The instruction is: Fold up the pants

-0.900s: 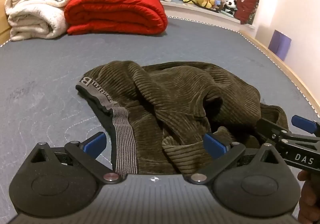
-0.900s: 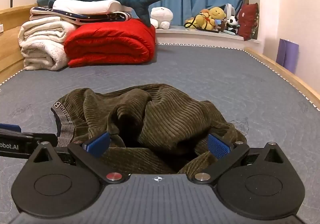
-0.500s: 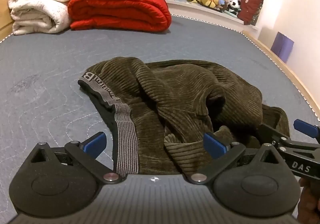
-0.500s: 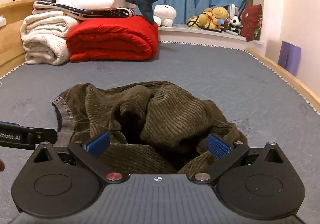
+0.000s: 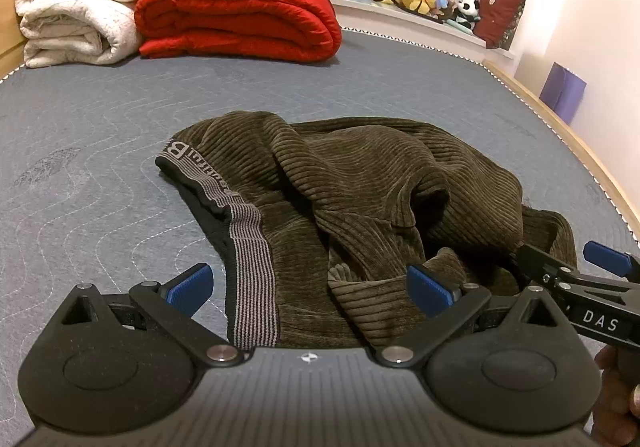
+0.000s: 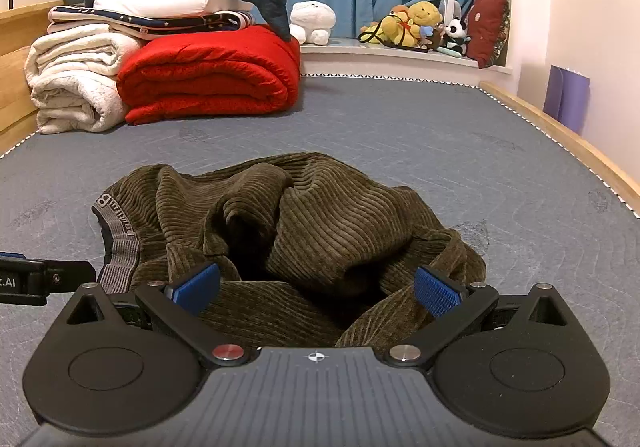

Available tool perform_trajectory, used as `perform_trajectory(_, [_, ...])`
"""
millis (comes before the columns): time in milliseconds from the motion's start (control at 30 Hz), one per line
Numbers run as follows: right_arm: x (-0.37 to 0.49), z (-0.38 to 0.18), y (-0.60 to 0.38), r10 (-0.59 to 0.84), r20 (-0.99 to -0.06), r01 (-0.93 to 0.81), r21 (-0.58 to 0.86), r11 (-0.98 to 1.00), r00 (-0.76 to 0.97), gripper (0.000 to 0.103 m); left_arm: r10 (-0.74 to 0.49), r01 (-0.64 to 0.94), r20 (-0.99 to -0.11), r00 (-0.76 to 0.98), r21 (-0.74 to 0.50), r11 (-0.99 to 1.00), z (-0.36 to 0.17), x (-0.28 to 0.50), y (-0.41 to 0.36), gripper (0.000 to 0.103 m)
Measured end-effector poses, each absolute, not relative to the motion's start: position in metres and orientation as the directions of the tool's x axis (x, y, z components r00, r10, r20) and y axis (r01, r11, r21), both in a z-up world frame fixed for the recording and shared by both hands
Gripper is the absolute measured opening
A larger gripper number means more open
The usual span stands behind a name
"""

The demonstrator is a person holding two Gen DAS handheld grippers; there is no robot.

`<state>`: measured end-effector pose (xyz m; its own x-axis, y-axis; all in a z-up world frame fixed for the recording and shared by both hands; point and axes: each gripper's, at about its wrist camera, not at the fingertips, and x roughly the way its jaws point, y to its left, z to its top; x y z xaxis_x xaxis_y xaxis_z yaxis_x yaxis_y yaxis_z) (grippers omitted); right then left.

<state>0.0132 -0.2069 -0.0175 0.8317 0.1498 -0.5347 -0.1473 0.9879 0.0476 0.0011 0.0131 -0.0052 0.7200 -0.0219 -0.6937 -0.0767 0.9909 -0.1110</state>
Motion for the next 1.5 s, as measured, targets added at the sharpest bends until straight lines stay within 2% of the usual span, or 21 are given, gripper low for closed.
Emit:
perform_trajectory(1133, [0.0113,-0.0154,-0.2045,0.155,-0.532,-0.156,0.044,0.987,0.833,0.102,-0.02,-0.082,-0.696,0.718,-0.112,0.99,-0.0054,0.0015,0.013,0.103])
perform_trajectory(1500, [0.0054,-0.0134,-0.1974,0.163,-0.507,-0.189,0.001,0.982,0.846,0.102,-0.019,-0.082,-0.696,0.718,-0.112,0.99,-0.0051,0.0016,0.0131,0.103])
